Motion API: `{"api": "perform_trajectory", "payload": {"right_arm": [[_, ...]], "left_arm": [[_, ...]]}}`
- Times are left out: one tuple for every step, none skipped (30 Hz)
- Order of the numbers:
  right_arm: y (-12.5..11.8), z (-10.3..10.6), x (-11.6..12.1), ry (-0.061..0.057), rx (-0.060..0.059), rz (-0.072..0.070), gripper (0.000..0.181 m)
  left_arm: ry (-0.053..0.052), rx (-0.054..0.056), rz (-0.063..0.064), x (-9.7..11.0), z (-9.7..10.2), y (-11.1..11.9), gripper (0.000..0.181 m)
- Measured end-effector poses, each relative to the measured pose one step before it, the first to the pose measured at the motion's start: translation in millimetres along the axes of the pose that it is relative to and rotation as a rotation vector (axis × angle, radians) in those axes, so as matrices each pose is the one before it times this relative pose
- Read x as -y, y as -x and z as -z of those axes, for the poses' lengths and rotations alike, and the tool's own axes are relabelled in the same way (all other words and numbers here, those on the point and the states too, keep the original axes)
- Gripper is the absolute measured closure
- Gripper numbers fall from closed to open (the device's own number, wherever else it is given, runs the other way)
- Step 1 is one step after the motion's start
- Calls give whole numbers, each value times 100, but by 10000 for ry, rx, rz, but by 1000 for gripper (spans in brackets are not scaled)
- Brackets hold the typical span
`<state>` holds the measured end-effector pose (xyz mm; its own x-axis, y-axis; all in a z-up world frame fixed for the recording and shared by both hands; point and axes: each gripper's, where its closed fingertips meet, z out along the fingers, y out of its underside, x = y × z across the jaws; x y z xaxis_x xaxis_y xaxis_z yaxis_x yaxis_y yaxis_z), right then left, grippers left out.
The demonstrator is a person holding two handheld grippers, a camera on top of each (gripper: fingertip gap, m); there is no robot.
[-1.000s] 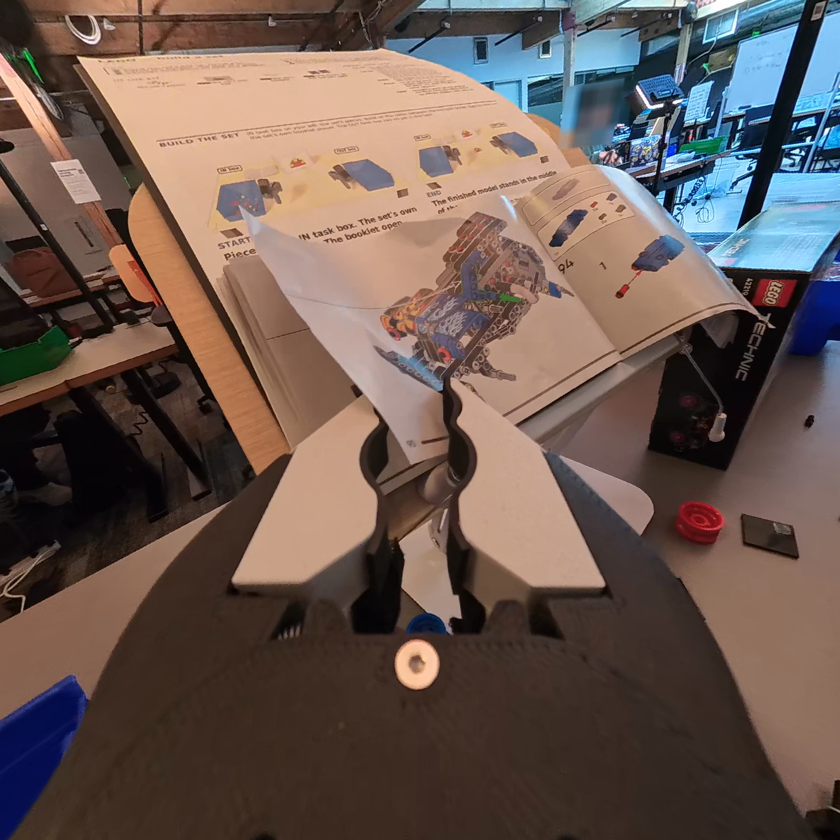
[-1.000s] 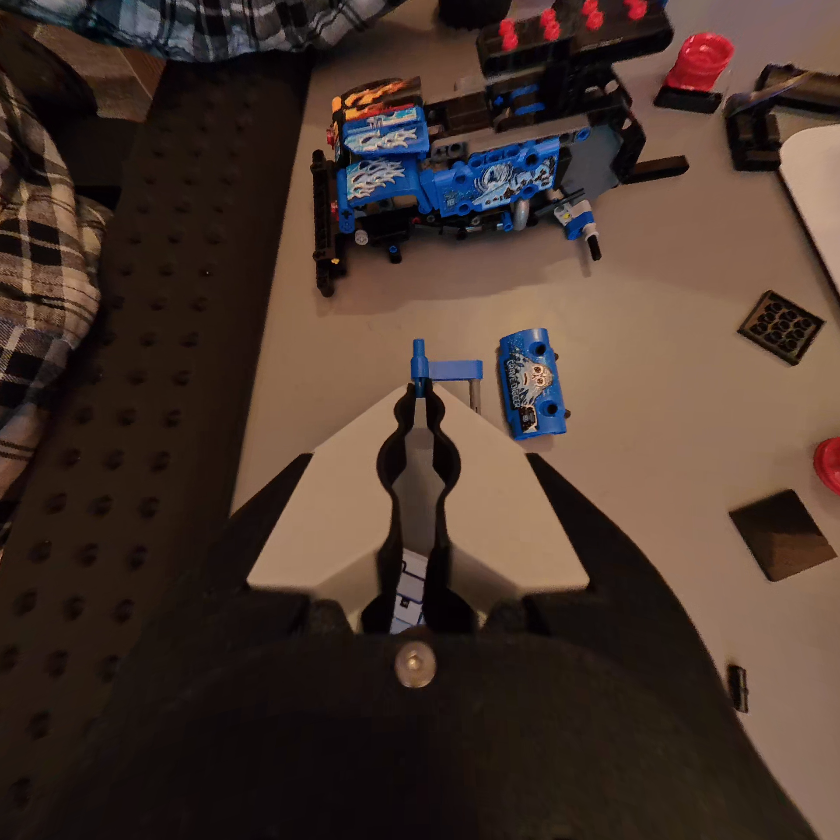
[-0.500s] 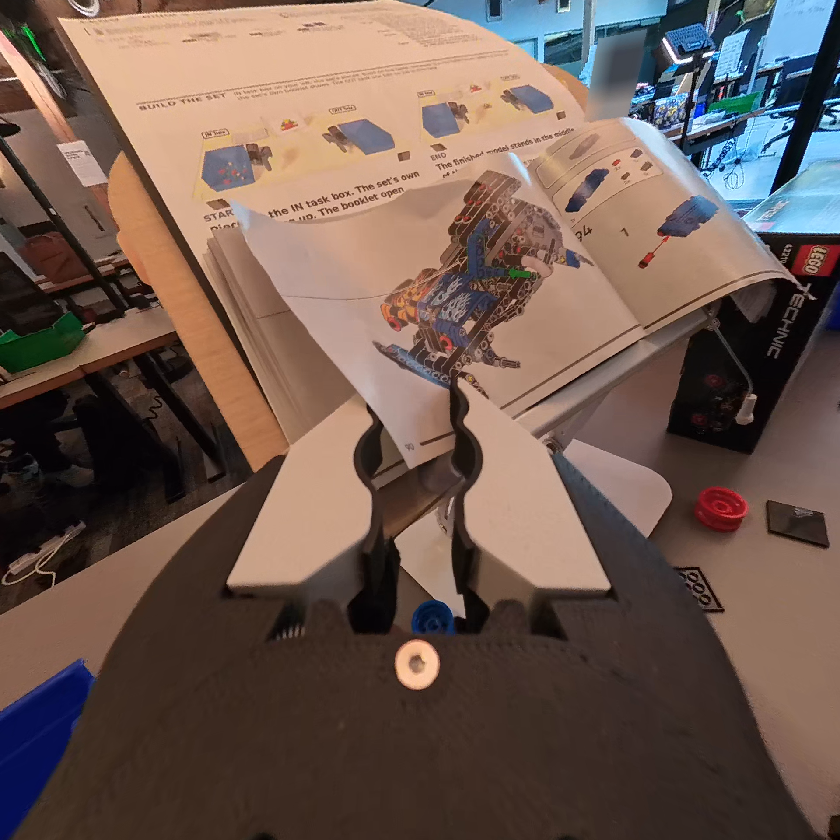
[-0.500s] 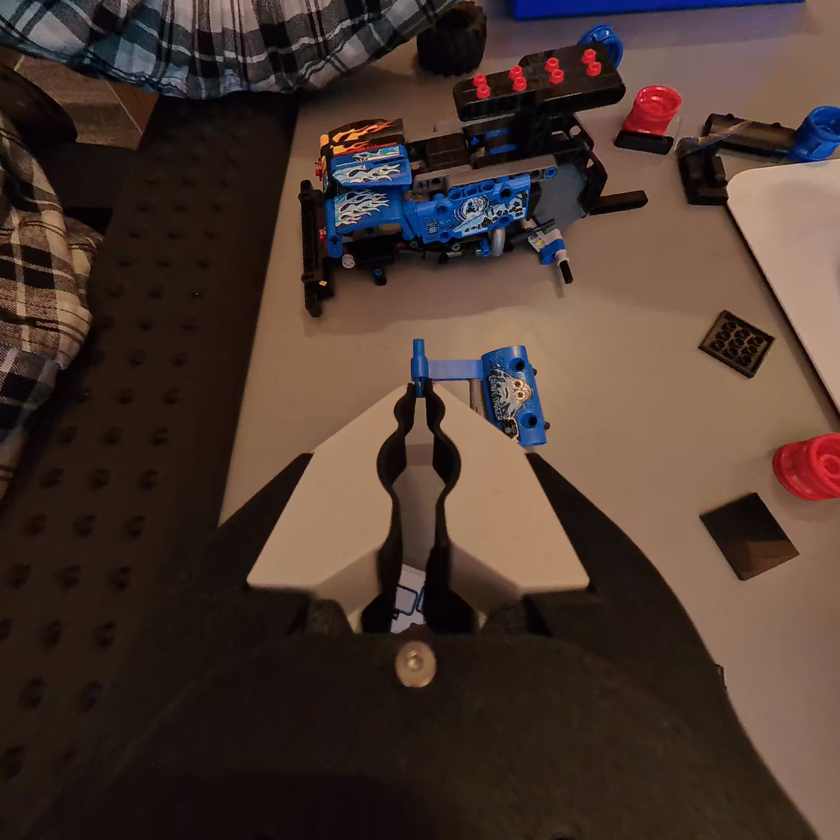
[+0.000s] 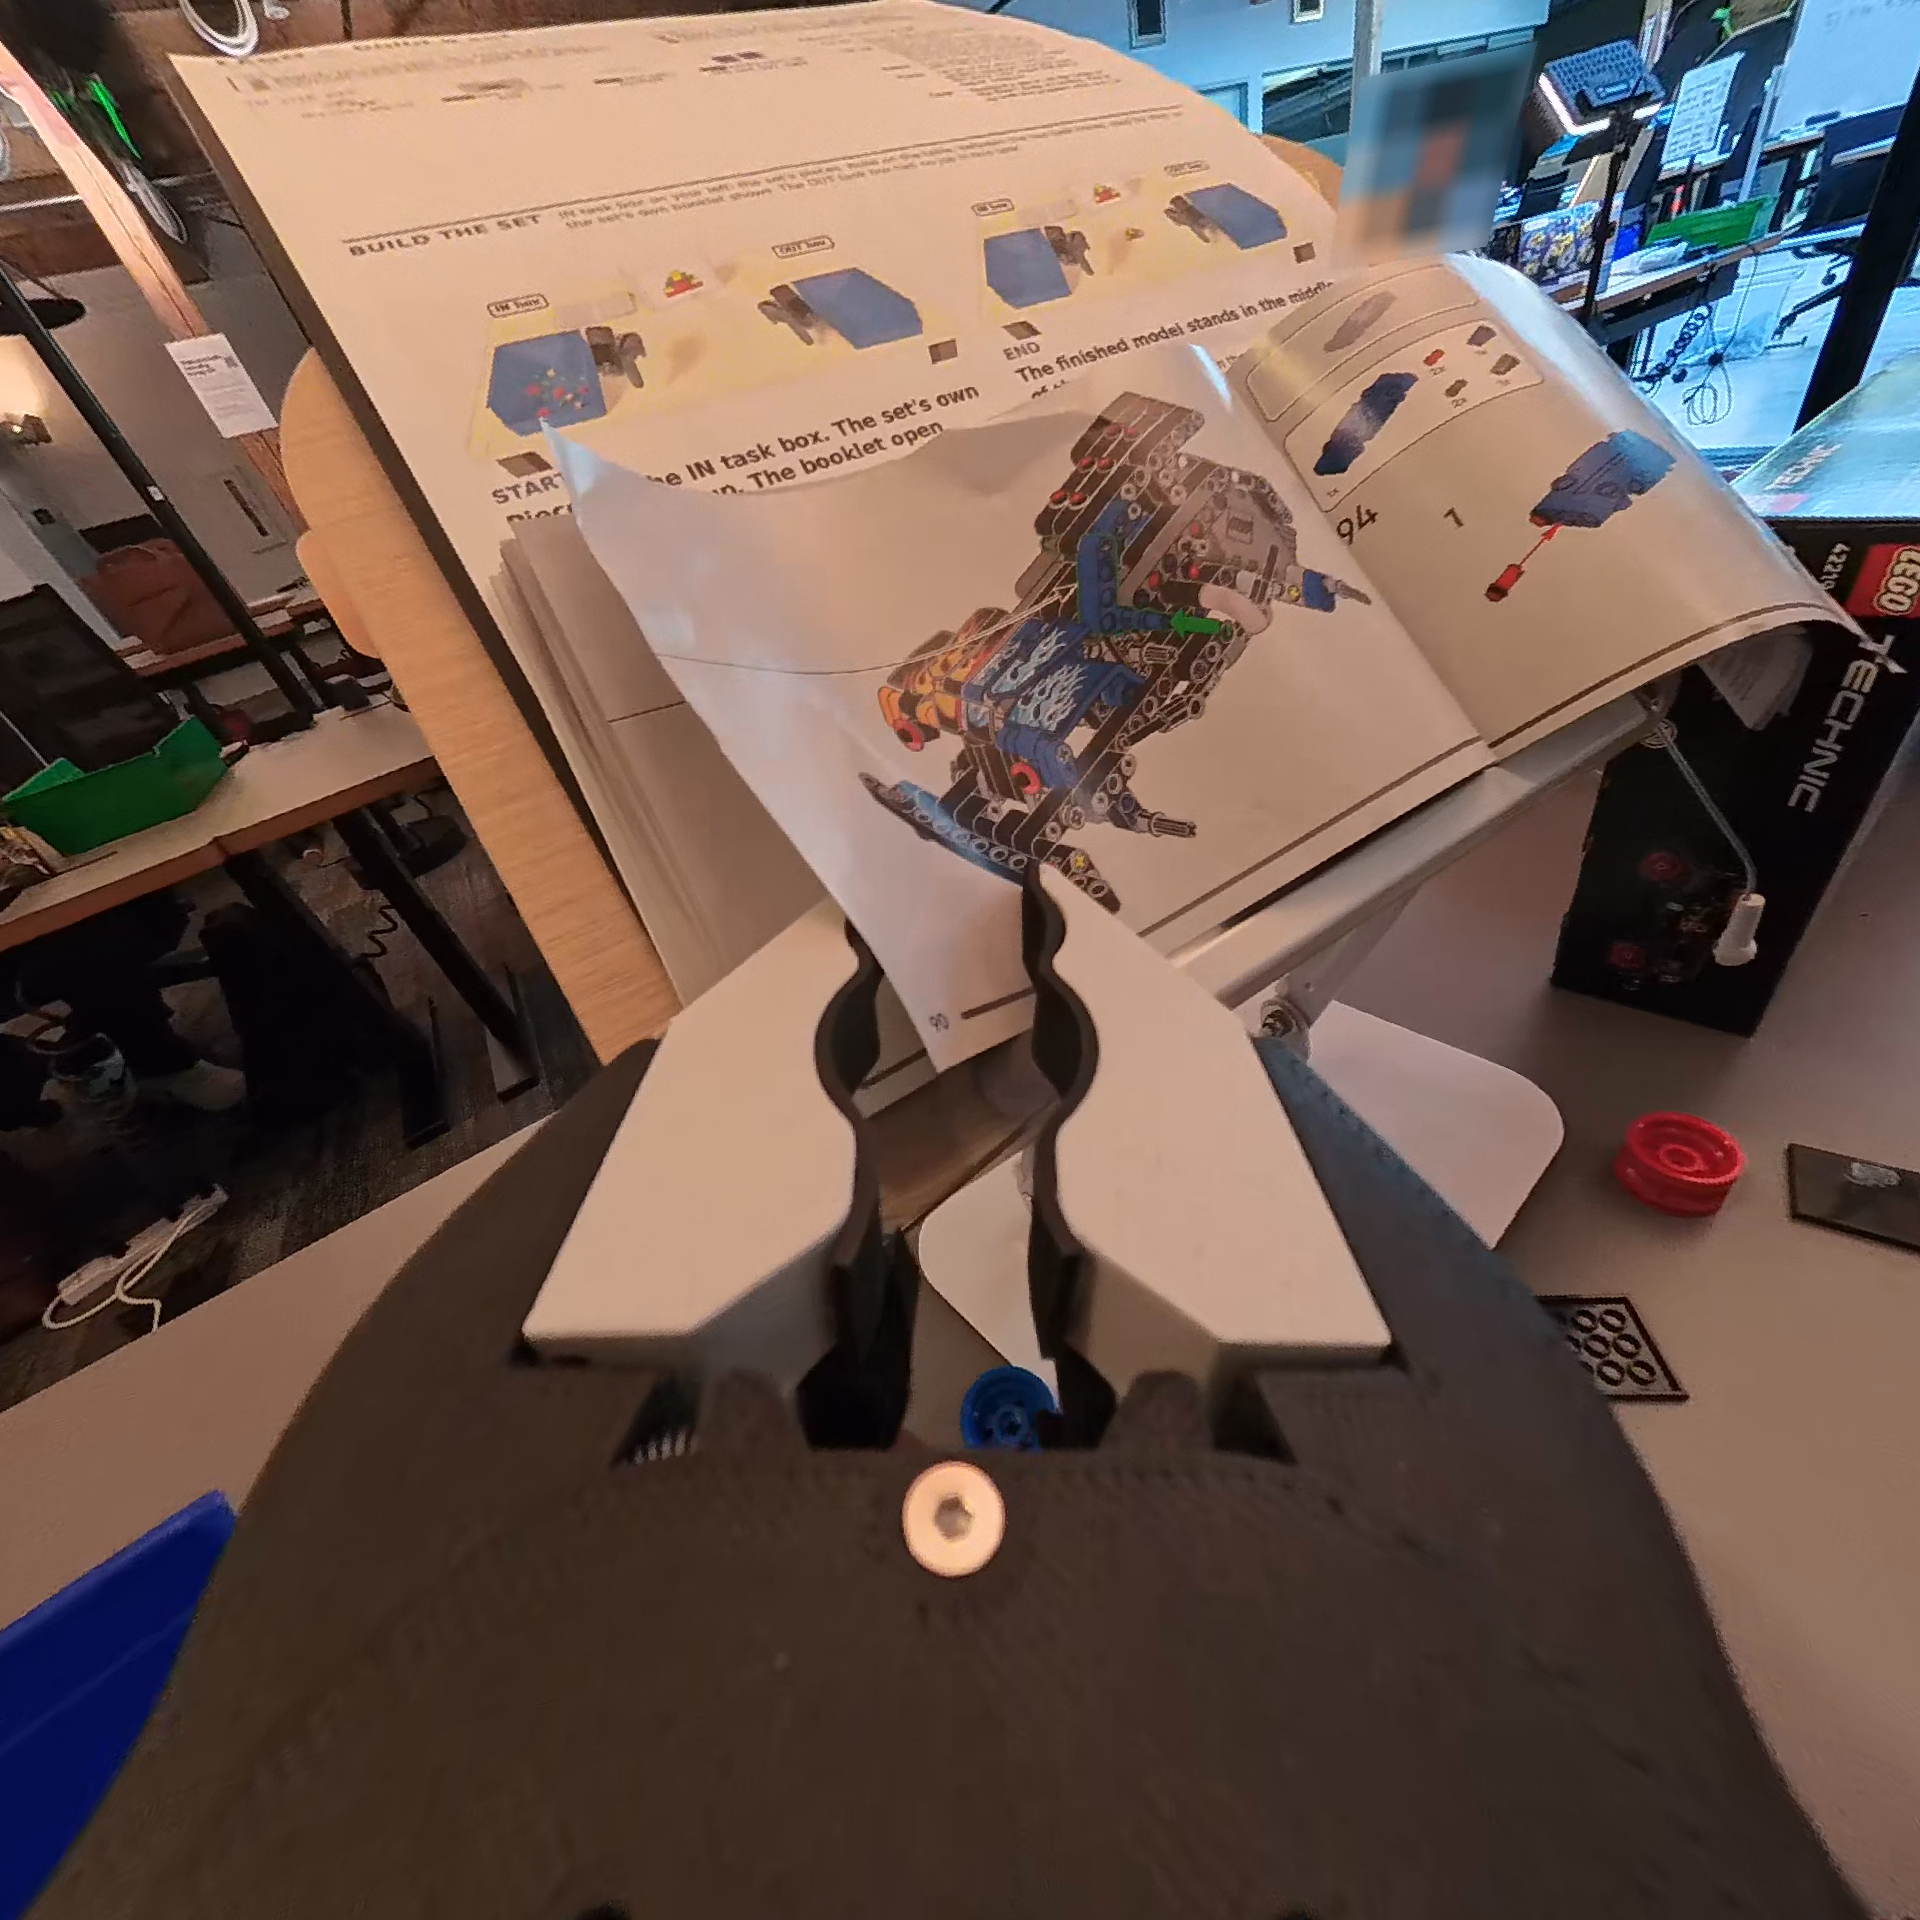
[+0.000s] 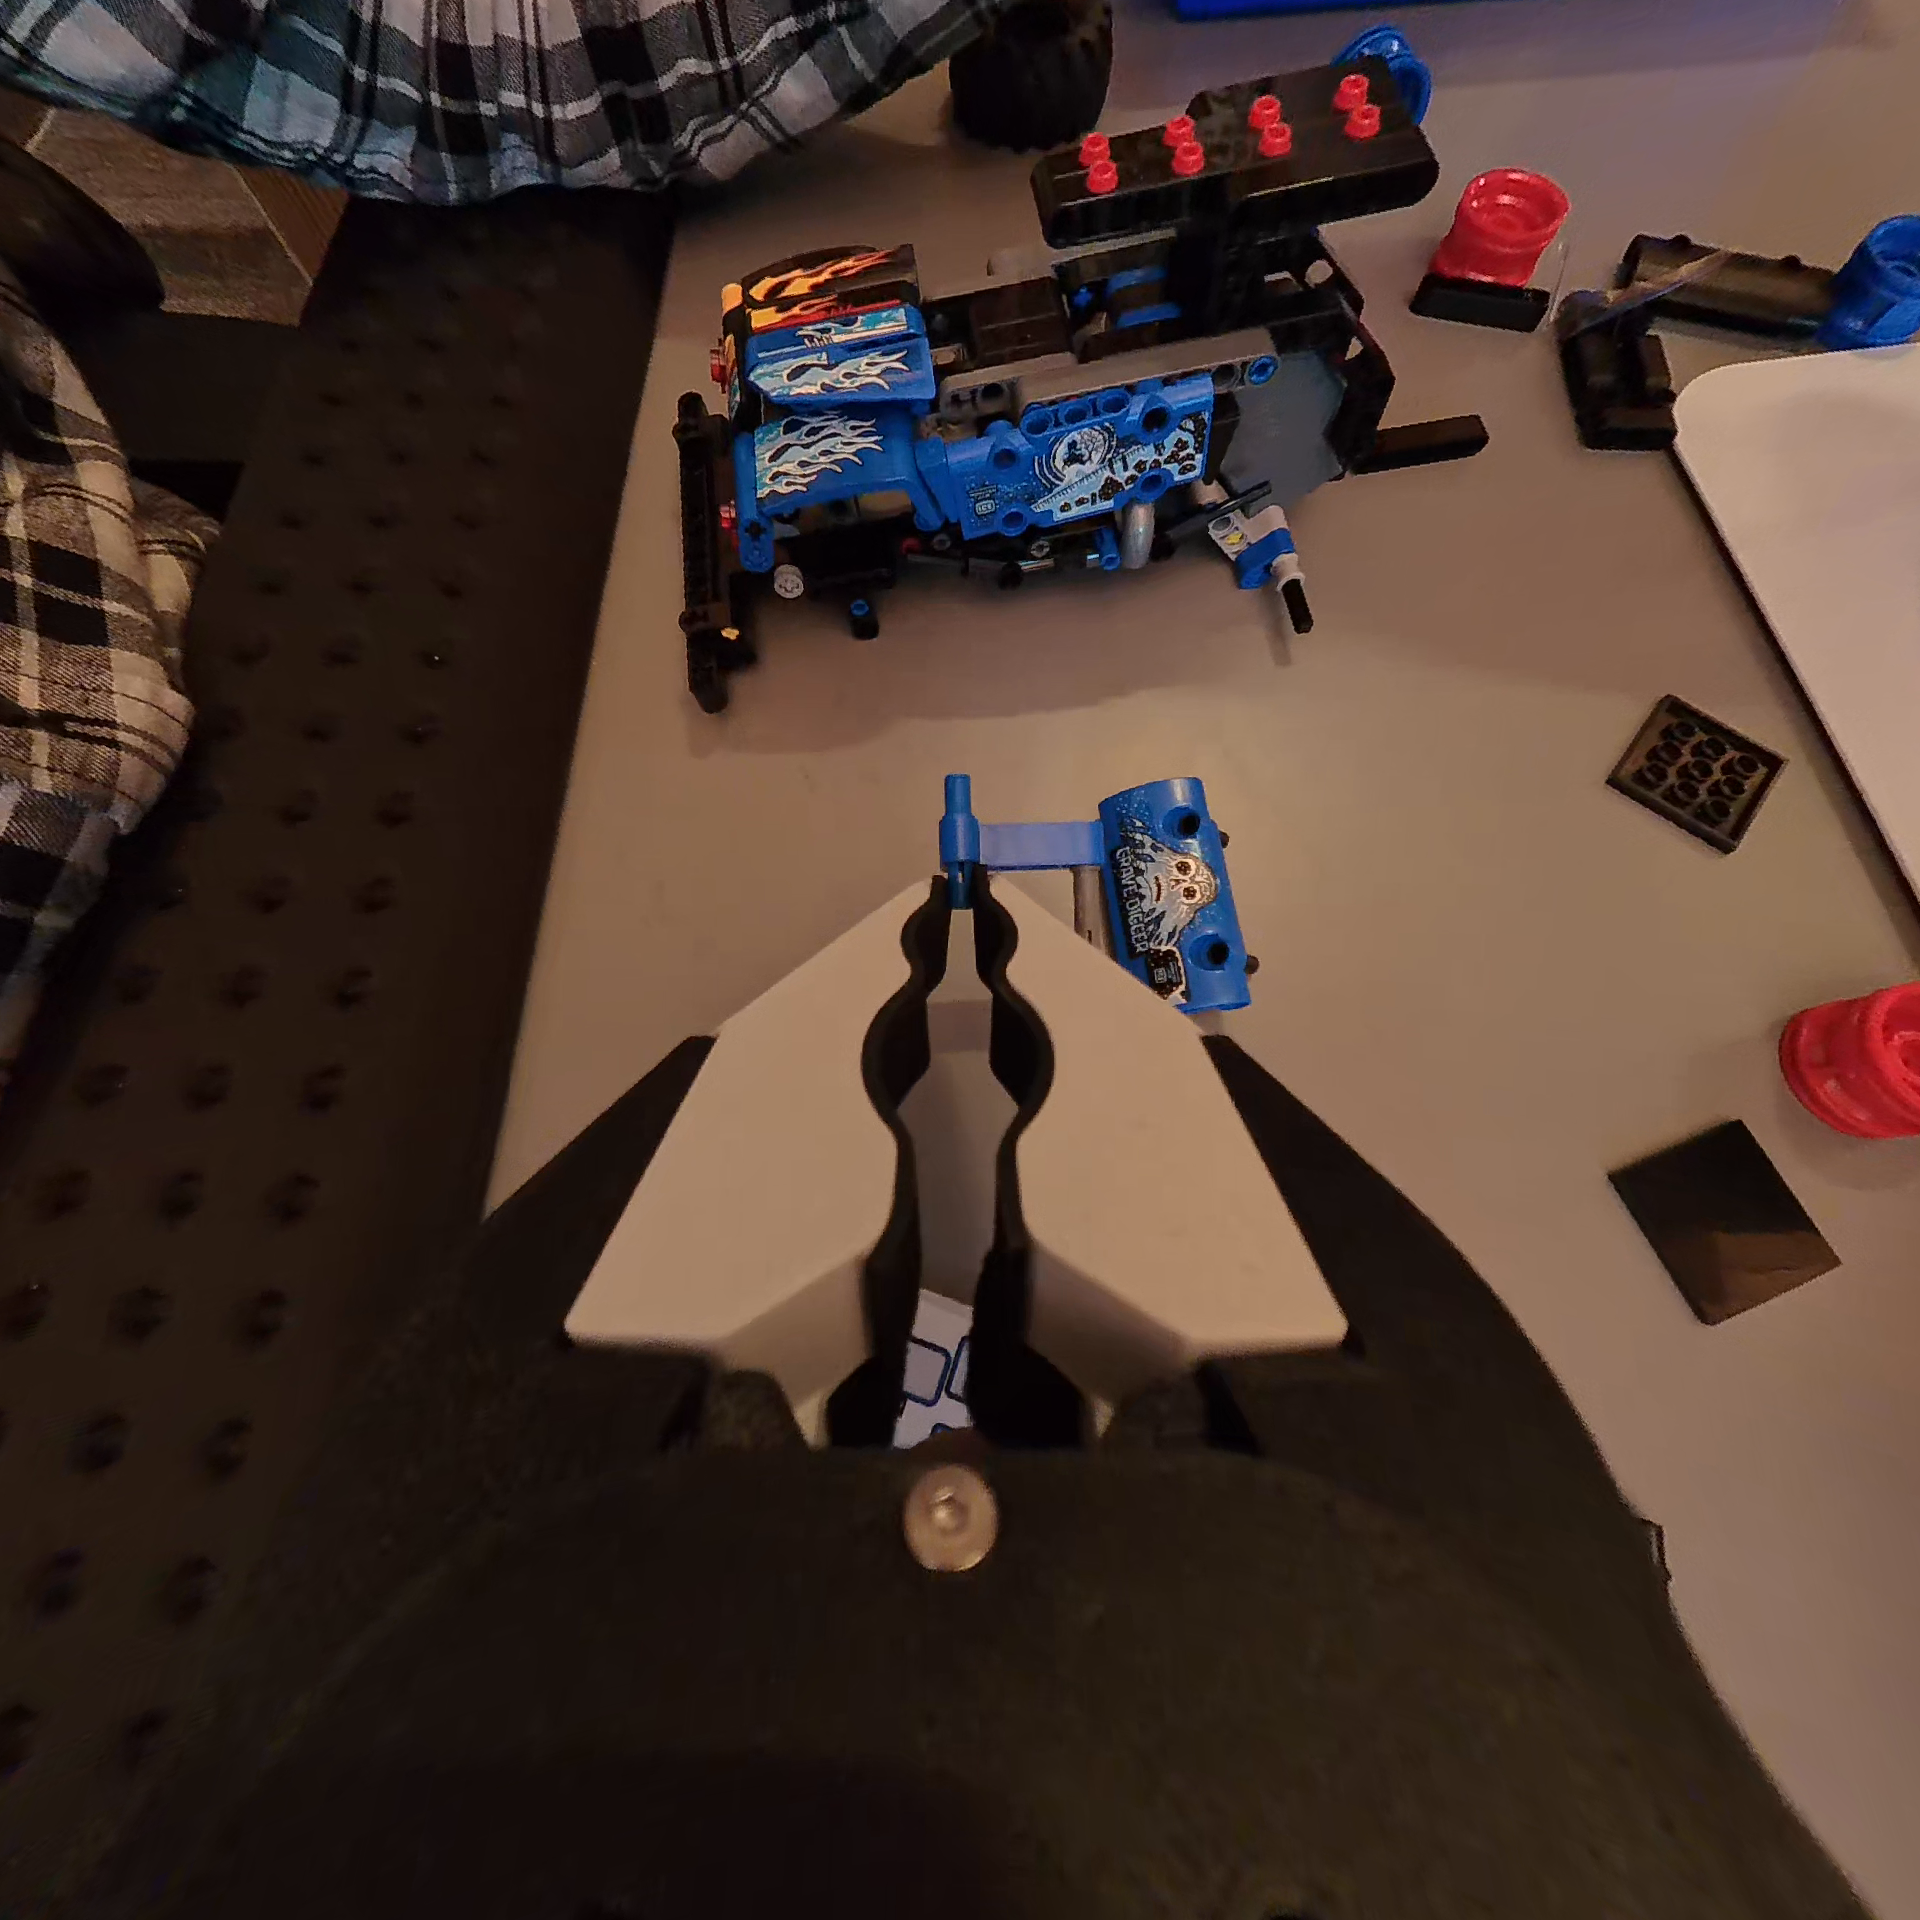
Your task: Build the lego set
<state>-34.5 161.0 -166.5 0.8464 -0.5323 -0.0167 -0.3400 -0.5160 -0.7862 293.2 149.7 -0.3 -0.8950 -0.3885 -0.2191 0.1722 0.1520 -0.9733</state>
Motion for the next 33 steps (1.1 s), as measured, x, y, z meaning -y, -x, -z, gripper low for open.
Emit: {"api": "perform_trajectory", "payload": {"right_arm": [[-10, -20, -9, 0, 3, -4, 179], [-15, -16, -9, -3, 2, -7, 179], [-25, -11, 1, -5, -3, -3, 179], [-19, -21, 12, -9, -2, -1, 179], [-15, -15, 20, -9, 1, 0, 179], [-2, -16, 18, -7, 1, 1, 179], [-28, -25, -5, 0, -3, -1, 179], [-14, -32, -20, 8, 2, -5, 179], [-25, -36, -28, 8, 2, -10, 179], [-32, -37, -25, 5, -2, -9, 179], [-26, -23, -8, 2, -3, -7, 179], [-31, -21, 8, -4, -5, -1, 179], [-18, -15, 17, -6, -8, 5, 179], [-18, -6, 8, -3, -5, 3, 179], [-12, -14, 15, -4, -5, 3, 179], [-8, -13, 12, -2, -3, 1, 179], [-31, -11, -8, 5, -9, 1, 179], [-41, -10, -22, 5, -13, -1, 179], [-29, 8, -4, -2, -8, -3, 179], [-37, 14, 23, -10, -12, 2, 179], [-32, 18, 21, -11, -14, 2, 179], [-36, 10, 29, -13, -19, 7, 179], [-35, 11, 27, -12, -18, 7, 179], [-33, -4, 22, -8, -15, 5, 179], [-36, 0, 20, -8, -21, 10, 179], [-35, -3, 33, -7, -18, 11, 179], [-29, -6, 25, -8, -20, 10, 179], [-30, 6, 29, -9, -18, 7, 179], [-22, 6, 28, -9, -12, 6, 179], [-20, -8, 22, -4, -9, 6, 179], [-14, -9, 9, -3, -10, 9, 179], [-27, -2, 18, -5, -9, 8, 179], [-10, -11, 25, -5, -9, 11, 179]], "left_arm": [[14, 13, -22, -25, 4, 18, 158], [15, 14, -19, -25, -4, 14, 157], [8, 11, -19, -14, -5, 1, 157], [9, 7, -16, -6, -3, -5, 157], [6, -1, -15, -4, 4, -12, 157], [-1, 3, -10, 18, 4, -17, 157], [-1, 2, -13, 12, 4, 6, 157], [7, 7, -12, -7, 0, 6, 157], [7, 11, -5, -31, -1, 23, 157], [4, -1, 5, -20, 3, 14, 157], [0, 5, 5, -4, 5, 17, 157], [3, 7, 0, -17, 6, 20, 157], [1, 0, 2, -13, -4, 5, 157], [2, -1, 1, -12, 1, -4, 157], [11, 8, -10, -24, -2, 13, 156], [15, 17, -22, -36, -4, 17, 156], [12, 18, -24, -21, -6, 23, 156], [9, 17, -23, -7, 6, 19, 155], [11, 17, -20, -19, -7, 18, 155], [12, 17, -16, -21, -6, 15, 154], [15, 16, -18, -33, -14, 10, 154], [18, 11, -18, -40, -16, 11, 153], [16, 18, -15, -37, -17, 18, 153], [18, 20, -23, -37, -25, 23, 152], [23, 29, -28, -44, -8, 34, 151], [12, 35, -26, -21, -5, 48, 150], [3, 23, -13, 8, 7, 36, 149], [-2, 27, -2, 8, 4, 55, 148], [0, 19, -4, 8, 10, 36, 147], [4, 22, -9, 12, 13, 46, 147], [5, 28, -15, 10, 14, 58, 146], [14, 4, -20, -12, 20, 26, 145], [34, -25, -23, -15, 40, 8, 145]]}}
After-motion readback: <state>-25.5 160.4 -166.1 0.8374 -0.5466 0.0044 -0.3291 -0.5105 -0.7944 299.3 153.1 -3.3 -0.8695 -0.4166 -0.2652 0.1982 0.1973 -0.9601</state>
